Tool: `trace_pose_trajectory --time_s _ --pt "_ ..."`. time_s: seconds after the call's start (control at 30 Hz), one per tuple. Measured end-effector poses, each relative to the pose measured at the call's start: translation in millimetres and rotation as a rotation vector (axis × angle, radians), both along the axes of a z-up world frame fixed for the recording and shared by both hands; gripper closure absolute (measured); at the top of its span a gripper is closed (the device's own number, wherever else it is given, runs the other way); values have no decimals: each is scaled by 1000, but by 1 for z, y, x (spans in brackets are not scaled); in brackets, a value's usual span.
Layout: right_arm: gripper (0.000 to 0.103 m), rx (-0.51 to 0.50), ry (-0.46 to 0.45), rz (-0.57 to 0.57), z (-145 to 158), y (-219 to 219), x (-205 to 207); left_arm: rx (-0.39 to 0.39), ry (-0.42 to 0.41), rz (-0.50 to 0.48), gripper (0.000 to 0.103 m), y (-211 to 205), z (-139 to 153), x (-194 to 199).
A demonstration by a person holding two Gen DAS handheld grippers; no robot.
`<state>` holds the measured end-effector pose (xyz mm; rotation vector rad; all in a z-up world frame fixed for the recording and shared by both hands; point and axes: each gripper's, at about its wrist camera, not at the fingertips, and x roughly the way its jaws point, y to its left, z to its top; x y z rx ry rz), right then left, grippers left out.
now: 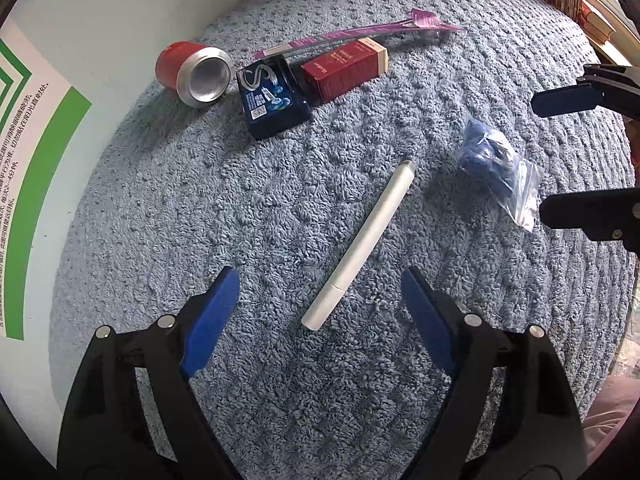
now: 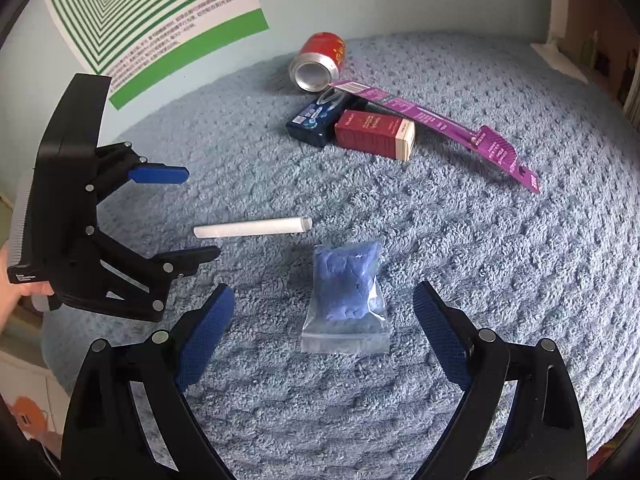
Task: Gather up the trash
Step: 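Grasp the white stick with the left tool while the right tool grasps the blue bag, then lift the stick and bag and carry them over the wastebasket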
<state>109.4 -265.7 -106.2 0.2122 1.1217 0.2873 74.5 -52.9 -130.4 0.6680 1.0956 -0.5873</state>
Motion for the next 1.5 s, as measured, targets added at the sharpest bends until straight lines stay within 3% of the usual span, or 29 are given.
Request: trace_pose_trajectory --time_s 0.4,0.67,0.83,0.87,1.03,1.5 --pt "13 -13 57 -59 -31 6 21 -27 77 -15 39 -12 -27 21" --pt "13 -56 57 -28 -40 19 21 -75 126 -21 61 -17 -31 30" --pt "30 -69 51 -29 -36 15 17 -75 142 -27 82 -18 -29 23" --pt "32 -55 53 -29 -35 13 16 -68 139 -27 83 -18 -29 21" --pt "63 -21 73 -32 -32 6 10 -65 142 1 92 -10 -23 13" --pt "65 5 14 -49 -3 -5 -7 -74 83 -4 92 -3 16 -10"
